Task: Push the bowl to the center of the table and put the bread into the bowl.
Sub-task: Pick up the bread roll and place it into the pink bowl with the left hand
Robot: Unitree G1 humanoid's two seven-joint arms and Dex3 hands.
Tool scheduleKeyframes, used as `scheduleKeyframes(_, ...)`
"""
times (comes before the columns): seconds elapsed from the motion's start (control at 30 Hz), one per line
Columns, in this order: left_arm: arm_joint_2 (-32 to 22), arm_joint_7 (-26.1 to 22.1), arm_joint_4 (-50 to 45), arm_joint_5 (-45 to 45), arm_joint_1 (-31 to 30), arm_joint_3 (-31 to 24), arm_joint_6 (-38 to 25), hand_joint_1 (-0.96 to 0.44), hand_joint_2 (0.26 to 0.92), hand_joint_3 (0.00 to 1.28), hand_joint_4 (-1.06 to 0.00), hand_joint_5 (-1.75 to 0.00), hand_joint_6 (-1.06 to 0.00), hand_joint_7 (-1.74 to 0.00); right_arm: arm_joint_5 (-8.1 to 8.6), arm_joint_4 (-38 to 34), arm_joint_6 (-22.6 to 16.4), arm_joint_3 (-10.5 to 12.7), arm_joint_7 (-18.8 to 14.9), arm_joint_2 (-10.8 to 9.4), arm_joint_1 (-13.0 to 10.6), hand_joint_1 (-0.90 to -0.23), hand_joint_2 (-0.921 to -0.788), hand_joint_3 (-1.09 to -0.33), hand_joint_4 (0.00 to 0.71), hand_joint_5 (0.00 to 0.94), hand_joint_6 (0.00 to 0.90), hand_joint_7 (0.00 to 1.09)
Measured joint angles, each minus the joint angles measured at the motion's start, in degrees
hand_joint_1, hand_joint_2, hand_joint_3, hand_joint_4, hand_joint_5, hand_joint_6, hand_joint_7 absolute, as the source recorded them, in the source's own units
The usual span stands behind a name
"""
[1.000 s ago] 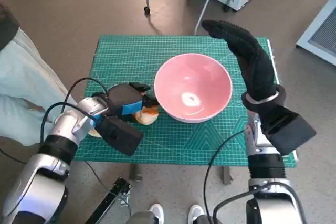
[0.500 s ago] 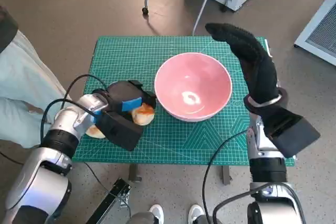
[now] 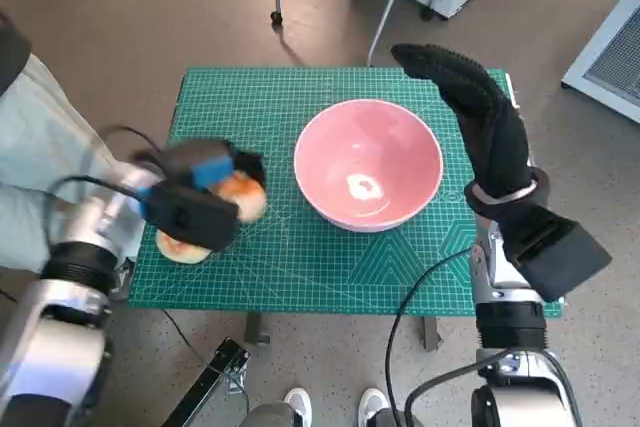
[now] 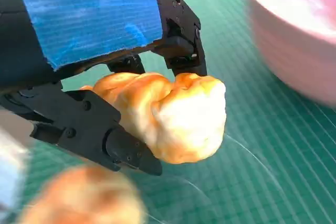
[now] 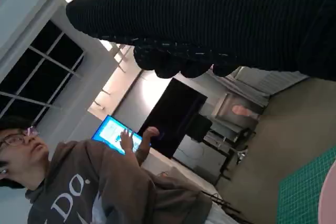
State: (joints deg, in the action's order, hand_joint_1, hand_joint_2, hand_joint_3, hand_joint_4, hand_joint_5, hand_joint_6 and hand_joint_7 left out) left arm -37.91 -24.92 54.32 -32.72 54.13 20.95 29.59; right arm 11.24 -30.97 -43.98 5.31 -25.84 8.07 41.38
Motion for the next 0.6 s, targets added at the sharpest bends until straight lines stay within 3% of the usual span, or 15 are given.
scheduleKeyframes(0.33, -1.9, 0.8, -12.4, 6.3, 1.8, -7.9, -3.3, 0.00, 0.921, 0.11, -0.60, -1.21, -0.62, -1.22, 0.41, -0.1, 0.3, 0.1, 0.0, 0.0, 0.0, -0.665, -0.921, -0.836, 0.260, 0.003, -0.001, 0.75)
scheduleKeyframes(0.6, 4.1, 1.4, -21.3, 9.0, 4.0, -9.2, -5.4, 0.00, 0.920, 0.11, -0.58, -1.20, -0.65, -1.23, 1.17, -0.8, 0.3, 0.2, -0.1, 0.0, 0.2, -0.667, -0.921, -0.833, 0.261, 0.003, -0.001, 0.75)
